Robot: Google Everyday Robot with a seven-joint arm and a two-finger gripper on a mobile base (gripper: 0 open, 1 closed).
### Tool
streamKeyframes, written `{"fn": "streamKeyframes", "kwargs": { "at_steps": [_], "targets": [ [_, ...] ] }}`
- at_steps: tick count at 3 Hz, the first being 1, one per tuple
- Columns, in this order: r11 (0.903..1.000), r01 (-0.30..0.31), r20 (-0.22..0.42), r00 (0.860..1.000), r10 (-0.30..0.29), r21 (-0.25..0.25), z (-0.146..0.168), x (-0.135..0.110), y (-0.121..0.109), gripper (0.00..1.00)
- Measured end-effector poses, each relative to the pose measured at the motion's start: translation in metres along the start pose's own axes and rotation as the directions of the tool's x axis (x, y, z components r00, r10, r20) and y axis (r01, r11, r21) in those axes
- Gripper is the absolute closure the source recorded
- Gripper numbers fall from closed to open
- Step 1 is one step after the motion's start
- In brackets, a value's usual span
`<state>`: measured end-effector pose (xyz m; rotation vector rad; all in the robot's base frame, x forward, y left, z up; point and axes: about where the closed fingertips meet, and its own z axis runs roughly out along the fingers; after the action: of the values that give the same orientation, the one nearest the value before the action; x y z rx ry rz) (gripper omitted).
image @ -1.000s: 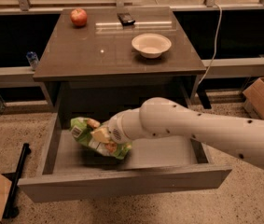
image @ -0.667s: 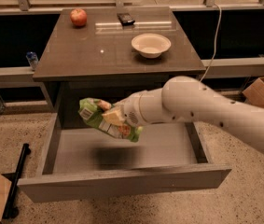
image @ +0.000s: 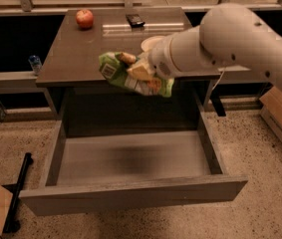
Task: Pick green rice chip bag from top drawer and place on counter
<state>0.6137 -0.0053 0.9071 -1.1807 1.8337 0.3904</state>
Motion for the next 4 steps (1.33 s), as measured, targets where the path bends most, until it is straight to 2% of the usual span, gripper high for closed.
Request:
{"fn": "streamKeyframes", "kwargs": {
  "at_steps": [1,2,3,4],
  "targets": [
    [0.9962,0.065,-0.005,0.998,-0.065,0.058,0.009,-0.027,-0.058,1.00],
    [0.9943,0.080,0.026,0.996,-0.082,0.070,0.044,-0.049,-0.094,1.00],
    [0.9972,0.072,0.103,0.992,-0.074,0.022,0.106,-0.066,-0.100,0.97],
    [0.9979,0.064,0.153,0.986,-0.061,-0.013,0.144,-0.077,-0.092,0.90]
  ]
}}
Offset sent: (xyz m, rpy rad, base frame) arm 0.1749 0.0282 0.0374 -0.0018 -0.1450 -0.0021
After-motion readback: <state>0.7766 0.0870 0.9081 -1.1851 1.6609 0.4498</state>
